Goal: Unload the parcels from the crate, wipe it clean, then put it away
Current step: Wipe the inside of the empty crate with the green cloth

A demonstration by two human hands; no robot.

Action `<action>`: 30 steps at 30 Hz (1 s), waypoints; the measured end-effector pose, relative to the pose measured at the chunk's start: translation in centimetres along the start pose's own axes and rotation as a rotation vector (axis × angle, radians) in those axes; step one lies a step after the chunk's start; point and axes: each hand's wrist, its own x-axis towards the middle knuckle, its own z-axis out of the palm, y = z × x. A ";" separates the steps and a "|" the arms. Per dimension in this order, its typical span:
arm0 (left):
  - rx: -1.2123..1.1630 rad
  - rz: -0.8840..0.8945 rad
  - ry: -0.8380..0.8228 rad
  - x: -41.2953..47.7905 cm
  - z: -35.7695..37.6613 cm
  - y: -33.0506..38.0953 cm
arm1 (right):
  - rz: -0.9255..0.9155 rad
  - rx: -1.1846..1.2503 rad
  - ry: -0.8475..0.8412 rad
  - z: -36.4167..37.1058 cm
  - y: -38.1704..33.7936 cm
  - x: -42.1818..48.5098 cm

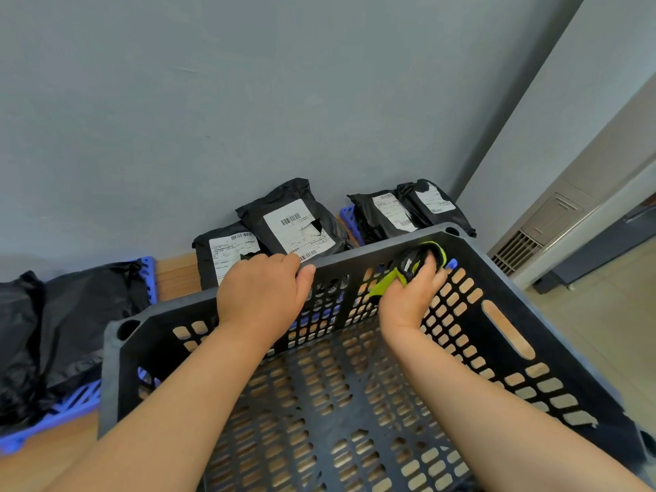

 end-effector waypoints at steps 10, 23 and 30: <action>0.039 -0.028 -0.036 0.0 -0.6 0.3 | -0.373 -0.068 -0.227 0.4 0.6 -4.7; 0.007 -0.048 -0.077 -0.1 -0.9 0.2 | -0.341 0.076 -0.006 1.6 0.7 -3.0; -0.014 -0.053 -0.050 -0.1 -1.1 0.2 | -0.189 0.178 0.142 0.7 -0.8 -0.6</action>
